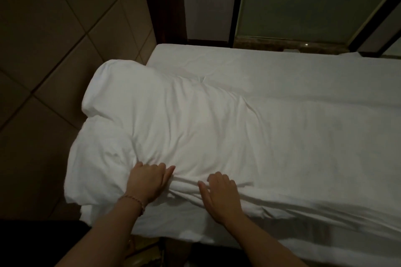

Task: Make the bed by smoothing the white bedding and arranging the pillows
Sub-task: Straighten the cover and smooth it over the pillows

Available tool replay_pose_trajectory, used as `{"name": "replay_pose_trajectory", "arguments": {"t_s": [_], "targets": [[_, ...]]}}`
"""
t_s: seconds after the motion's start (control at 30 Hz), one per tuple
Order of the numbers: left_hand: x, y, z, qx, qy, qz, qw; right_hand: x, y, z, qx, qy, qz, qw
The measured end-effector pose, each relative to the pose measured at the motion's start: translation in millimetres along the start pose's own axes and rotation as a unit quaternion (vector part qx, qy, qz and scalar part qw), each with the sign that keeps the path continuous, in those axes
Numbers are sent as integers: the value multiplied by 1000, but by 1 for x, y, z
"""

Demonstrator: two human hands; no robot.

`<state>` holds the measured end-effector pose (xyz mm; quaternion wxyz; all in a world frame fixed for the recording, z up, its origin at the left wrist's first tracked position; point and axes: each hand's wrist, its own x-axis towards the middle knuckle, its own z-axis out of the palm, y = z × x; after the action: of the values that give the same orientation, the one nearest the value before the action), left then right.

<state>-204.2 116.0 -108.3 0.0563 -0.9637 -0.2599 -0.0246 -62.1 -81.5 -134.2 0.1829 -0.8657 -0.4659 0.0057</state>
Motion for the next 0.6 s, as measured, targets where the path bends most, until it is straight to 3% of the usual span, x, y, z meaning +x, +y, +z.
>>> {"name": "replay_pose_trajectory", "arguments": {"t_s": [0.2,0.37,0.43,0.5,0.57,0.6], "targets": [[-69,5,17,-11,-40,-21,999,-49,-12,7,-40,-193,-40,979],[-90,38,9,-52,-141,-91,984,-64,-7,-11,45,-440,2,897],[-73,45,-4,-32,-126,-83,988,-65,1,-21,6,-409,-50,911],[-44,46,-24,-20,-59,-46,997,-64,16,-24,-19,-277,-89,957],[-20,43,-38,-23,-25,-47,998,-58,29,-25,19,-181,-79,980],[-14,40,-40,-24,-29,-60,997,-54,33,-26,28,-181,-60,981]]}}
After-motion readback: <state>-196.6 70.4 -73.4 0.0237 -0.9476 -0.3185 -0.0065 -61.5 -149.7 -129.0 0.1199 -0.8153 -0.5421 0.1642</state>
